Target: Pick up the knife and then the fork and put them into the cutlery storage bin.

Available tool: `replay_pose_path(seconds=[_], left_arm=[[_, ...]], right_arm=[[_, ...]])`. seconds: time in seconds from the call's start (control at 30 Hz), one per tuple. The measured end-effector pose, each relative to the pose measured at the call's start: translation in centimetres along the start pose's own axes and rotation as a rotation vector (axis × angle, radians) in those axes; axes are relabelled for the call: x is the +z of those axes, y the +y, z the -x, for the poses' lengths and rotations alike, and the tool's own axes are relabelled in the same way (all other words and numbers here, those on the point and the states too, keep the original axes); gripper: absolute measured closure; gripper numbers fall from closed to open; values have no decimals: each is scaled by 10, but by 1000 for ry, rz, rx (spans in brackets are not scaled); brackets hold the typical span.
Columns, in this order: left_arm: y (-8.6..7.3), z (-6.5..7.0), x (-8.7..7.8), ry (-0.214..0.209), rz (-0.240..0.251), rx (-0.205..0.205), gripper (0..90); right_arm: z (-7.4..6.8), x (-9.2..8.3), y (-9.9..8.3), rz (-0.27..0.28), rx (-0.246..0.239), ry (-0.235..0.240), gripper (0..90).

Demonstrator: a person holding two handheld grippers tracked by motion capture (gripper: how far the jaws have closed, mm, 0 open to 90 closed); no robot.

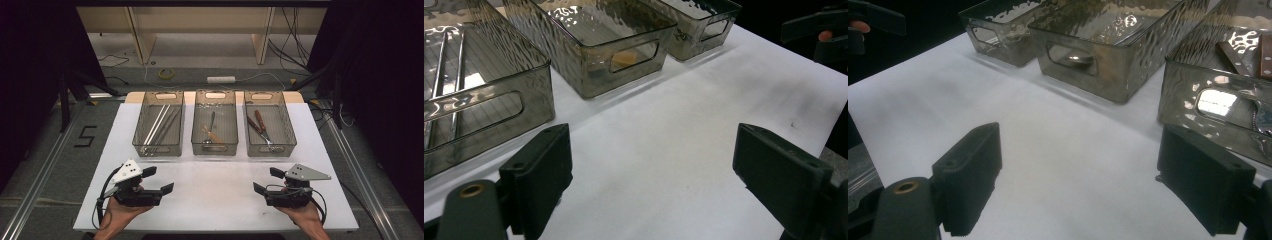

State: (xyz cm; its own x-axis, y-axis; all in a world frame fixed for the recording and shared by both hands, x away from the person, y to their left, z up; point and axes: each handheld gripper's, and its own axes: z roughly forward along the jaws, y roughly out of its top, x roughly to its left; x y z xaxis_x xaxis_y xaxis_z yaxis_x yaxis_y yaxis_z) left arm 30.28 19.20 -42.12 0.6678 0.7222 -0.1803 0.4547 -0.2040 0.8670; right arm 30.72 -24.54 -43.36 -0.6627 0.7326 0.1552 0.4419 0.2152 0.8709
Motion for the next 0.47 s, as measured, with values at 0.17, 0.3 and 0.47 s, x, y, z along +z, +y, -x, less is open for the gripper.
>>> replay_pose_path(seconds=[0.17, 0.3, 0.47], left_arm=[[0, 0, 0, 0, -3, 1, 155], [0, 0, 0, 0, -1, 0, 156], [0, 0, 0, 0, -1, 0, 155]], right_arm=[[0, 0, 0, 2, 2, -1, 189], [0, 0, 0, 4, -1, -1, 189], [0, 0, 0, 4, -1, -2, 189]])
